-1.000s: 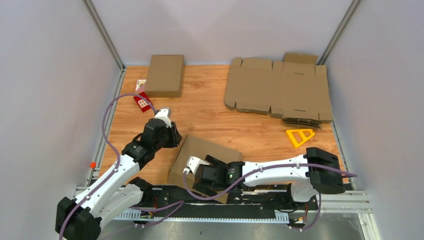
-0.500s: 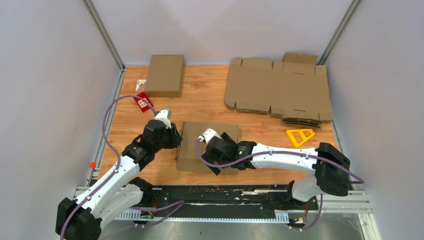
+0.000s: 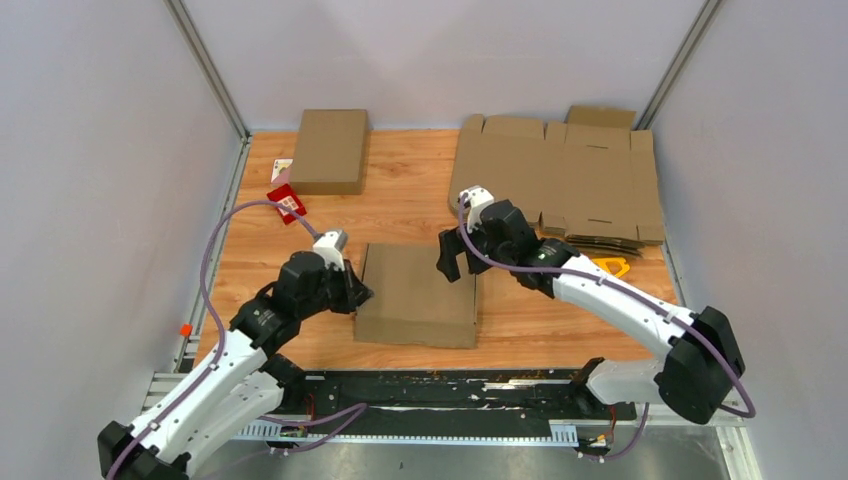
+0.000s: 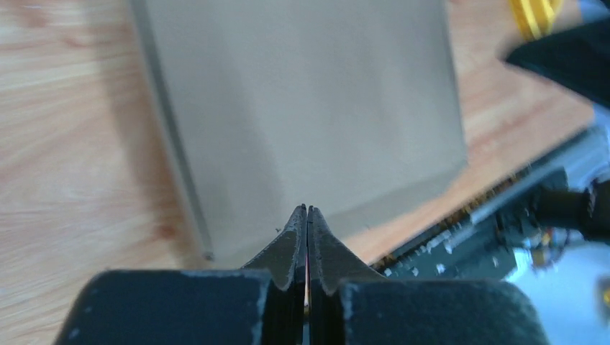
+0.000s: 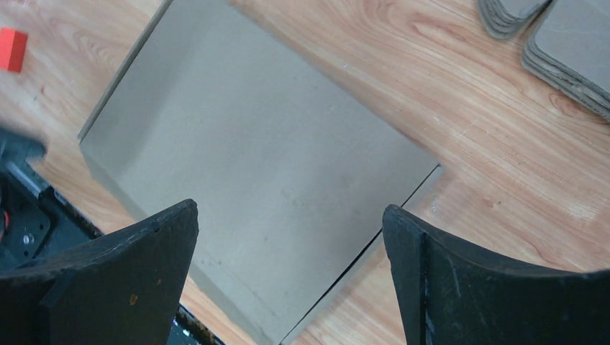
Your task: Fold the paper box
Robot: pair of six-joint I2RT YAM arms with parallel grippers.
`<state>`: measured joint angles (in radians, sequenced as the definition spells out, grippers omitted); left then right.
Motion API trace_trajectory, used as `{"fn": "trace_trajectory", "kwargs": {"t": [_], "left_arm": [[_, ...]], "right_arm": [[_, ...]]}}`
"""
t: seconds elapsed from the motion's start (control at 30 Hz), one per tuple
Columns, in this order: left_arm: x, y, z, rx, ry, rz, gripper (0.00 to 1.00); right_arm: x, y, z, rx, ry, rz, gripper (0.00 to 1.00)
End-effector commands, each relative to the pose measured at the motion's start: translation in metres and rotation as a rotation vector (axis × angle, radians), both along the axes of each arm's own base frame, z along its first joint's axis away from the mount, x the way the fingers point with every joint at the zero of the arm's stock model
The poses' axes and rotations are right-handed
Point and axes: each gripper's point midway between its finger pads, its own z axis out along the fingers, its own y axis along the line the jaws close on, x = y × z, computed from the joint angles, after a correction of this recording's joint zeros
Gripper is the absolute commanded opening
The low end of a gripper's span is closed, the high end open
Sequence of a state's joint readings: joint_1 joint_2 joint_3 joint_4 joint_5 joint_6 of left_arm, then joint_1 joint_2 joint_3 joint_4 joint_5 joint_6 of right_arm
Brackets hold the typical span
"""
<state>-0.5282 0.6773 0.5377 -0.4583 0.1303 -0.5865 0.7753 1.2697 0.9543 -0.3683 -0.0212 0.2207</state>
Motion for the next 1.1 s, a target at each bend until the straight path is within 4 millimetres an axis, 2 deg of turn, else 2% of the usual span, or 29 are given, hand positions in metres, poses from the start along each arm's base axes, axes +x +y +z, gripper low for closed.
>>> {"fn": "trace_trajectory", "kwargs": {"t": [0.0, 0.13, 0.23, 0.37, 0.47, 0.6, 0.67, 0.77, 0.9, 1.07], "left_arm": [[-0.035, -0.039, 0.026, -0.102, 0.019, -0.127, 0.00], [-0.062, -0.067, 0.025, -0.097, 0.011, -0.231, 0.00], [-0.083, -0.085, 0.025, -0.094, -0.021, -0.314, 0.00], [-0.130, -0.114, 0.018, -0.063, -0.052, -0.510, 0.00], [-0.163, -0.128, 0.025, -0.009, -0.176, -0.594, 0.00], [-0.179, -0.132, -0.010, 0.092, -0.104, -0.642, 0.00], [-0.182, -0.131, -0.023, 0.102, -0.071, -0.637, 0.00], [-0.171, -0.122, -0.034, 0.120, -0.084, -0.572, 0.00], [-0.148, -0.106, -0.041, 0.137, -0.131, -0.471, 0.00], [-0.132, -0.105, -0.051, 0.121, -0.138, -0.435, 0.00]], "right_arm": [[0.033, 0.011, 0.017, 0.145, 0.021, -0.025, 1.00], [0.048, 0.014, -0.003, 0.137, 0.073, -0.030, 0.99], [0.051, 0.019, -0.023, 0.111, 0.132, -0.002, 0.99], [0.058, 0.021, -0.050, 0.080, 0.196, 0.007, 0.98], [0.061, 0.027, -0.061, 0.079, 0.222, 0.027, 0.98], [0.059, 0.036, -0.074, 0.099, 0.266, 0.060, 0.94], [0.059, 0.035, -0.080, 0.086, 0.270, 0.057, 0.94], [0.061, 0.031, -0.077, 0.072, 0.250, 0.040, 0.93], [0.061, 0.025, -0.052, 0.087, 0.186, 0.031, 0.93], [0.072, 0.023, -0.026, 0.083, 0.123, 0.015, 0.94]]}}
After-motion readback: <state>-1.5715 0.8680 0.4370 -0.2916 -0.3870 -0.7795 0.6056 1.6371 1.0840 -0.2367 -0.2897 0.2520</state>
